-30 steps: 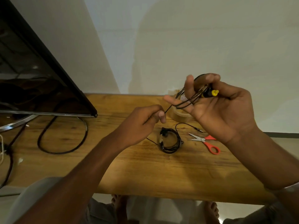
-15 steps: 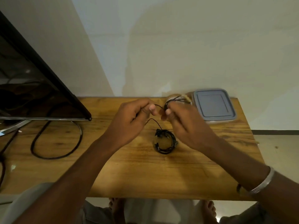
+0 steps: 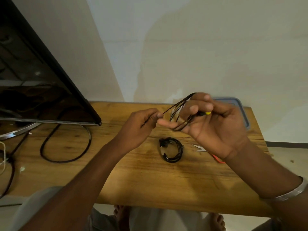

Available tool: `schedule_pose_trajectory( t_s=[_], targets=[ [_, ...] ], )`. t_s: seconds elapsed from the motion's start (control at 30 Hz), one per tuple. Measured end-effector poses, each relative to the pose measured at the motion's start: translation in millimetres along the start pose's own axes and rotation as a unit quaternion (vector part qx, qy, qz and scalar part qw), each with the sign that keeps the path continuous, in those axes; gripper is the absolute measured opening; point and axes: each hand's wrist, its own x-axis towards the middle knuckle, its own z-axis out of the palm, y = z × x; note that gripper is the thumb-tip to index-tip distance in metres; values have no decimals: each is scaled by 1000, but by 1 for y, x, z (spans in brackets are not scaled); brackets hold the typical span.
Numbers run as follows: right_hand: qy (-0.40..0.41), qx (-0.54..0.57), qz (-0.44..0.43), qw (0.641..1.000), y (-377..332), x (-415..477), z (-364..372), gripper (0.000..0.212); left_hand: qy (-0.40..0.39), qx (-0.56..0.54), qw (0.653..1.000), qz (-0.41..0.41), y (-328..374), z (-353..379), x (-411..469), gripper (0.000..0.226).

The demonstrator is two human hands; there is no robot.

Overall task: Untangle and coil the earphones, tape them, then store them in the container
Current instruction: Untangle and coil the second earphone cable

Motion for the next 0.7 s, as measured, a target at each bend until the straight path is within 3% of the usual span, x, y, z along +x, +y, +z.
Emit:
schedule_pose_trajectory(
  t_s=[0.1,0.3,0.4,0.43,0.47,0.53,0.57,0.6,0.63,0.7],
  targets=[
    [58,-21,-99,993,-20,-2,7,21,-35,8,999,-16,-1,2,-2,37],
    [131,-46,-234,962,-65,-12,2,31,-61,24,998,2,4,1,-3,34],
    [226,-172,-264,922,-63,-9,-5,31,-95,30,995,20,12,5,-5,33],
    [254,-263,-271,890,-57,-7,-8,31,-107,29,994,23,14,6,-6,31],
    [267,-390,-276,837,-49,-6,-11,31,-116,25,993,23,16,7,-6,30],
    [221,-665,-254,667,-31,-4,-18,28,-115,9,993,29,19,7,-7,31],
    [176,-760,-223,585,-21,-4,-23,26,-104,-1,994,34,19,5,-6,31],
    [138,-816,-190,527,-12,-3,-28,26,-88,-11,995,36,20,3,-6,31],
    [112,-845,-163,497,-5,-3,-31,25,-70,-23,997,37,20,-1,-5,29],
    [86,-856,-123,495,7,-3,-38,23,-39,-33,998,36,19,-7,-3,26]
  ],
)
